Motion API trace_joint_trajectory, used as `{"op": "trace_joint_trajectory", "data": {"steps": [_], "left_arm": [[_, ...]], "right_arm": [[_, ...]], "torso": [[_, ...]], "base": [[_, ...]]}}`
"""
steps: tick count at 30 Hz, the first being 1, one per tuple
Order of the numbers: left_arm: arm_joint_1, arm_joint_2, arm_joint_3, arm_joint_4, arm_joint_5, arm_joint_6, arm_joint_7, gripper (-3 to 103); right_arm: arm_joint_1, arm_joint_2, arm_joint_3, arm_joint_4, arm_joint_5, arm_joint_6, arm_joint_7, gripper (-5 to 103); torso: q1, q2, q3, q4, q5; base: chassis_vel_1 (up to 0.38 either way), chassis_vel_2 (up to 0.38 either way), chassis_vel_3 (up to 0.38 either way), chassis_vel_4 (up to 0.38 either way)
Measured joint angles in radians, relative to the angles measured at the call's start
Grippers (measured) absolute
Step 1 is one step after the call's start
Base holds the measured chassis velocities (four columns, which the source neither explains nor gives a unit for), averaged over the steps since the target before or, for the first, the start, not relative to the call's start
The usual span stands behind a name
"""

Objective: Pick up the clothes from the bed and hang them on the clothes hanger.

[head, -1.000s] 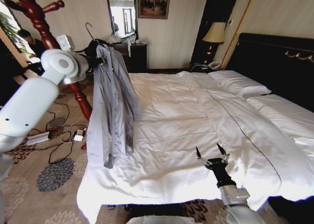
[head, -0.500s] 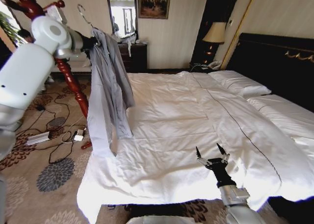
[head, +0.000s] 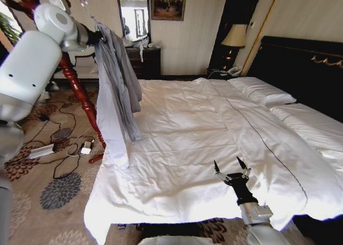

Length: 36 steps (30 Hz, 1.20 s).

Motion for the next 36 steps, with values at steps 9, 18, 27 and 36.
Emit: {"op": "trace_joint_trajectory", "data": {"steps": [9,18,27,36], "left_arm": [[-0.053,-0.055,-0.012,0.174,0.074,0.003,0.031,17],[-0.056,-0.067,-0.042,0.250,0.116,0.010,0.039,17],[-0.064,-0.095,-0.088,0.332,0.139,0.004,0.050,17],[-0.051,-0.121,-0.123,0.384,0.192,0.006,0.062,17]], "right_arm": [[0.000,0.000,0.000,0.000,0.000,0.000,0.000,100],[0.000,0.000,0.000,0.000,0.000,0.000,0.000,100],[0.000,0.000,0.000,0.000,0.000,0.000,0.000,100],[0.000,0.000,0.000,0.000,0.000,0.000,0.000,100]], "torso": [[0.000,0.000,0.000,0.0001,0.0000],[0.000,0.000,0.000,0.0001,-0.0001],[0.000,0.000,0.000,-0.0003,0.0001],[0.000,0.000,0.000,0.0000,-0.0001]], "base": [[0.000,0.000,0.000,0.000],[0.000,0.000,0.000,0.000],[0.000,0.000,0.000,0.000],[0.000,0.000,0.000,0.000]]}}
